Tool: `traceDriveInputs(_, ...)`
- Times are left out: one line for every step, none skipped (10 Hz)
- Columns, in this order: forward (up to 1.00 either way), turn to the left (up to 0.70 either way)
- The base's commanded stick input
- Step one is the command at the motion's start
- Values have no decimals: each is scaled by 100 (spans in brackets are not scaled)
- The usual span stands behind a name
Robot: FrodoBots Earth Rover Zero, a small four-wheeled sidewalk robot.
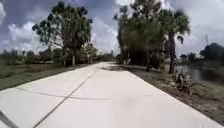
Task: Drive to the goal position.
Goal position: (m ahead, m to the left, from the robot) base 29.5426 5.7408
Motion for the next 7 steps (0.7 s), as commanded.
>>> traceDriveInputs(85, 0)
traceDriveInputs(85, 0)
traceDriveInputs(85, 0)
traceDriveInputs(85, 5)
traceDriveInputs(85, 27)
traceDriveInputs(85, 28)
traceDriveInputs(85, 7)
